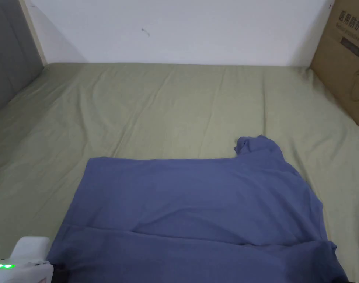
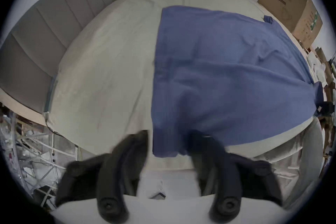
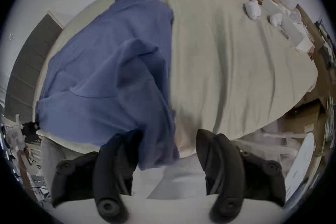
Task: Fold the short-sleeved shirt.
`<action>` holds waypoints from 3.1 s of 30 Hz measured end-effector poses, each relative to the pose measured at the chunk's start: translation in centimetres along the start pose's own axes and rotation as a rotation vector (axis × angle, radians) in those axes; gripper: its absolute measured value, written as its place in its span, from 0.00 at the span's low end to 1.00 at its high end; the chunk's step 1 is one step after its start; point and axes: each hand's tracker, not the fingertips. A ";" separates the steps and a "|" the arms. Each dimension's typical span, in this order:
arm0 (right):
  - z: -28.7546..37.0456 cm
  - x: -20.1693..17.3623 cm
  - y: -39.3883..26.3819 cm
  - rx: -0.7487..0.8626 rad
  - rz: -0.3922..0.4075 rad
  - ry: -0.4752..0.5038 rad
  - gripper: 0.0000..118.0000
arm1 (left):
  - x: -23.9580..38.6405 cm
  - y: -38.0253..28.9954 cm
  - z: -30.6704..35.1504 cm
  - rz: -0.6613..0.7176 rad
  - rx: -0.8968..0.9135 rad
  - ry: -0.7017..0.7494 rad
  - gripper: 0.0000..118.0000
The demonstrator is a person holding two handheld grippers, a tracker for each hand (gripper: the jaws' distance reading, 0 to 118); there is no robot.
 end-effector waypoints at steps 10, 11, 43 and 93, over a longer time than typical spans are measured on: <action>4.0 -3.3 7.6 0.207 0.060 0.103 0.26 | -0.1 6.2 5.0 0.154 0.221 -0.119 0.33; 3.3 -3.7 7.9 0.210 0.069 0.108 0.02 | 0.4 6.4 4.2 0.147 0.206 -0.111 0.08; -15.1 -6.2 30.9 0.105 0.218 0.046 0.00 | 2.2 13.0 -6.1 0.056 0.035 -0.064 0.00; 4.2 -0.8 3.6 0.079 0.213 0.210 0.00 | -4.1 3.3 2.7 0.187 0.040 -0.131 0.01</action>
